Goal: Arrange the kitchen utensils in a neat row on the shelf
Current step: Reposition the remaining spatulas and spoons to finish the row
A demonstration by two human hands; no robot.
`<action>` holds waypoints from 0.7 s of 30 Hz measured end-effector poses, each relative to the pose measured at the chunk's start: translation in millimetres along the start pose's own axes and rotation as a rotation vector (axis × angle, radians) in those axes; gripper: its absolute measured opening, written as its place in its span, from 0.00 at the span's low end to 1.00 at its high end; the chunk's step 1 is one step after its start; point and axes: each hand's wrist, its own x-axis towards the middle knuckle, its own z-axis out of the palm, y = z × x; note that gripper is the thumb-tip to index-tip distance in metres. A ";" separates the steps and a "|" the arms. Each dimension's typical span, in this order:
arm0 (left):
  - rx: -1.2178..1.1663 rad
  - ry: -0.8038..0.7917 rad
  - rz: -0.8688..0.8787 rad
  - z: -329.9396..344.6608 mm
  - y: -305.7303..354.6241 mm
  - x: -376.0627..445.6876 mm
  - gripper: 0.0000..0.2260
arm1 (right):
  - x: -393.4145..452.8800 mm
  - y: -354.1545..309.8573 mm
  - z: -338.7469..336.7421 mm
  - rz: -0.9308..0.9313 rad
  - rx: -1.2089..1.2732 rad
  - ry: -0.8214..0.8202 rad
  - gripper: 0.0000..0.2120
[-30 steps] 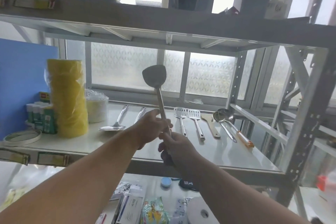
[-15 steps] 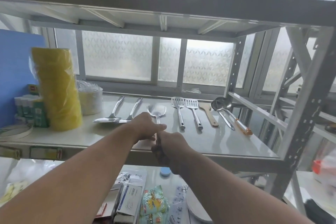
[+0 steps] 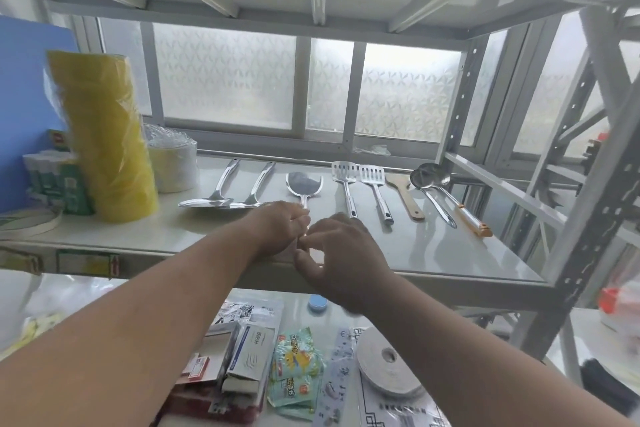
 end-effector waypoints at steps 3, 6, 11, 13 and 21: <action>0.103 -0.005 -0.011 -1.2 9.1 5.4 0.21 | -1.8 2.9 7.1 -0.104 -0.075 0.046 0.13; 0.104 -0.020 -0.044 2.3 15.2 19.1 0.20 | 1.1 5.5 13.6 -0.094 -0.083 0.071 0.11; 0.161 -0.027 -0.087 11.3 19.3 46.5 0.18 | 14.9 21.9 19.9 -0.048 -0.088 0.051 0.10; 0.213 -0.055 -0.090 12.4 23.7 55.5 0.18 | 21.0 27.3 21.3 -0.020 -0.101 0.036 0.11; 0.145 -0.020 -0.104 18.8 17.3 96.6 0.15 | 47.9 43.9 19.2 0.054 -0.109 -0.126 0.15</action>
